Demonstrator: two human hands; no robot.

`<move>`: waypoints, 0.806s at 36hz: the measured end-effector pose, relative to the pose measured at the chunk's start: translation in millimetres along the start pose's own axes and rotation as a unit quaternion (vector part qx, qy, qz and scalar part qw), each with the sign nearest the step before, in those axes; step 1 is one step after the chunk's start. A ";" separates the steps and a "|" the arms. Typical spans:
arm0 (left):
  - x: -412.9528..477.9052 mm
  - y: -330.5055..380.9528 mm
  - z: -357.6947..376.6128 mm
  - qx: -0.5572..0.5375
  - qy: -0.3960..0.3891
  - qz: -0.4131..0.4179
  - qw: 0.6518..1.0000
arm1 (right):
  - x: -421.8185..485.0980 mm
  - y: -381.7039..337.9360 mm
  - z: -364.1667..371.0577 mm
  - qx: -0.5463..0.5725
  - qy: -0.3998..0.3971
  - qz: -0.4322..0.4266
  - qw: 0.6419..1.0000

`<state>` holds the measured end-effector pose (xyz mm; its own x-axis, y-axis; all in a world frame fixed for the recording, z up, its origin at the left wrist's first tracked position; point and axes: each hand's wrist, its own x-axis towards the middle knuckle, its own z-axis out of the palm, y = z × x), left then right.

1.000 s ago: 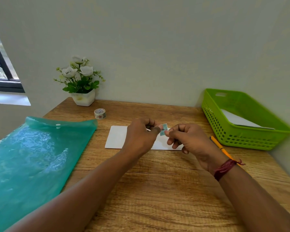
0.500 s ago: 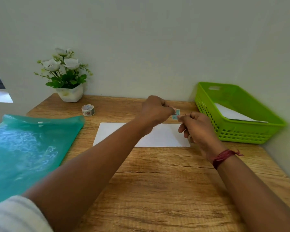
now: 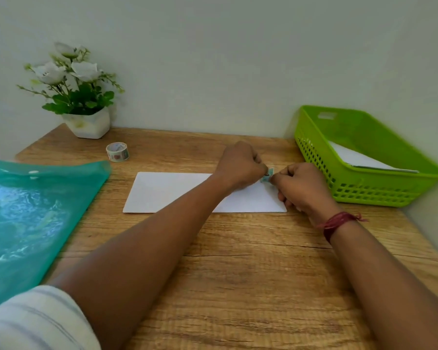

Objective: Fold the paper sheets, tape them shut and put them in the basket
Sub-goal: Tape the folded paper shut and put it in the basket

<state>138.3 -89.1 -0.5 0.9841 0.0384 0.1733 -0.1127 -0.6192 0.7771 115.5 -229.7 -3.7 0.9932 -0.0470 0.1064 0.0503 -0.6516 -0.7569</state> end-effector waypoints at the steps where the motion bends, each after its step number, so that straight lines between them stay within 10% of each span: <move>1: 0.1 -1.0 1.2 0.014 0.001 0.012 1.000 | 0.6 1.1 -0.7 -0.001 -0.004 0.006 1.000; 29: 3.1 -13.8 8.5 0.080 0.038 0.058 0.994 | 0.9 6.0 6.4 -0.013 0.046 -0.004 0.999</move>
<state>144.1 -87.1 -15.8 0.9519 0.0156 0.3059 -0.1948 -0.7399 0.6439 117.4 -228.8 -12.3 0.9789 -0.1093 0.1726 0.0551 -0.6722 -0.7383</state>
